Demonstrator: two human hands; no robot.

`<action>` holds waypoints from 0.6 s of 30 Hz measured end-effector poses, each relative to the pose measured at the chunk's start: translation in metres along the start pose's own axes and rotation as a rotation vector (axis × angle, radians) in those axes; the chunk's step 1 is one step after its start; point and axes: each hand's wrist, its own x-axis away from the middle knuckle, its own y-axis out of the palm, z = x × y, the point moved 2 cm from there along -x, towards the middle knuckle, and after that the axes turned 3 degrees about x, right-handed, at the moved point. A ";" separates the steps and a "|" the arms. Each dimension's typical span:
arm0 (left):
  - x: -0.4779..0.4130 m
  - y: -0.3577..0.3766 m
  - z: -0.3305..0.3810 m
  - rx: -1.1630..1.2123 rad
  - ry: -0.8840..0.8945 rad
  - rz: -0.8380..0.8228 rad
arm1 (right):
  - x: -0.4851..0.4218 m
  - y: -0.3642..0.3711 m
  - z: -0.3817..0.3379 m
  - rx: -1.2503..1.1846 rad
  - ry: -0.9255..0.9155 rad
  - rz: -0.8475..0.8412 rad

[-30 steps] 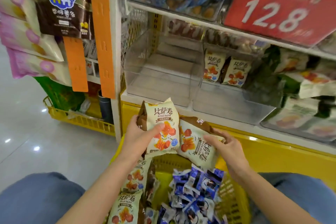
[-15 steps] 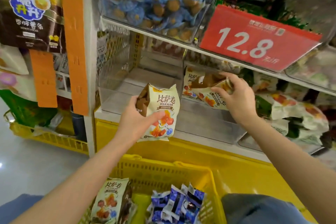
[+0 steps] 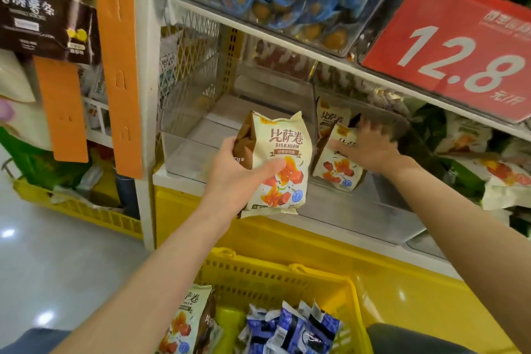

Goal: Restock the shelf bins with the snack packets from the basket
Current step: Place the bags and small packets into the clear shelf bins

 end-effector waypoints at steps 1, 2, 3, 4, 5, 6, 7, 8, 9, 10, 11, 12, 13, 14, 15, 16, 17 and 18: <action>-0.001 0.001 -0.001 0.006 -0.001 -0.006 | 0.001 0.002 0.007 -0.182 0.020 -0.087; -0.001 0.002 -0.002 0.011 -0.003 -0.013 | 0.003 0.004 0.013 -0.381 0.036 -0.118; -0.001 0.004 -0.002 0.012 -0.004 -0.021 | 0.006 0.006 0.019 -0.561 0.059 -0.076; -0.001 0.005 -0.003 0.012 -0.004 -0.028 | 0.009 0.008 0.023 -0.698 0.106 0.002; -0.001 0.007 -0.004 0.012 -0.005 -0.033 | 0.012 0.010 0.027 -0.804 0.166 0.064; -0.001 0.008 -0.005 0.013 -0.007 -0.036 | 0.012 0.013 0.030 -0.886 0.216 0.079; -0.002 0.009 -0.005 0.016 -0.009 -0.038 | 0.012 0.017 0.031 -0.930 0.238 0.036; -0.002 0.010 -0.006 0.021 -0.011 -0.037 | 0.013 0.022 0.029 -0.929 0.233 -0.056; -0.002 0.011 -0.006 0.027 -0.015 -0.035 | 0.013 0.027 0.024 -0.907 0.219 -0.163; -0.002 0.012 -0.006 0.032 -0.020 -0.033 | 0.012 0.032 0.018 -0.893 0.219 -0.238; -0.002 0.012 -0.007 0.036 -0.024 -0.031 | 0.010 0.035 0.012 -0.888 0.235 -0.268; -0.003 0.012 -0.007 0.039 -0.028 -0.029 | 0.008 0.037 0.006 -0.889 0.260 -0.260; -0.003 0.013 -0.007 0.043 -0.029 -0.028 | 0.004 0.039 0.002 -0.882 0.277 -0.223; -0.003 0.013 -0.007 0.050 -0.029 -0.028 | -0.002 0.039 0.001 -0.852 0.274 -0.173; -0.004 0.013 -0.008 0.057 -0.030 -0.028 | -0.009 0.038 0.000 -0.822 0.257 -0.116; -0.004 0.014 -0.008 0.062 -0.031 -0.028 | -0.016 0.036 0.001 -0.803 0.239 -0.047; -0.005 0.014 -0.008 0.065 -0.033 -0.027 | -0.021 0.034 0.002 -0.791 0.220 0.026; -0.006 0.014 -0.009 0.071 -0.033 -0.026 | -0.026 0.032 0.003 -0.787 0.195 0.096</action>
